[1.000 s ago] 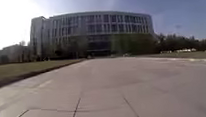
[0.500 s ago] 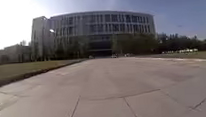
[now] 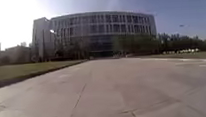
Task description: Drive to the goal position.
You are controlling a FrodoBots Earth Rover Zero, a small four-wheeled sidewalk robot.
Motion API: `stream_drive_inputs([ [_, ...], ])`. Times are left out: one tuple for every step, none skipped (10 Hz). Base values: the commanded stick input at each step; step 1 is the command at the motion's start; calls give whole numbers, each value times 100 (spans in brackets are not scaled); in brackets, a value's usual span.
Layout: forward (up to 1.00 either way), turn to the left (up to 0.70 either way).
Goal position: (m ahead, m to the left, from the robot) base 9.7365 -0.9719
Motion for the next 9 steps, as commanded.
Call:
stream_drive_inputs([
  [100, -39],
  [100, 1],
  [100, 1],
  [100, 1],
  [100, 1],
  [100, 1],
  [100, 1],
  [100, 1],
  [100, 1],
])
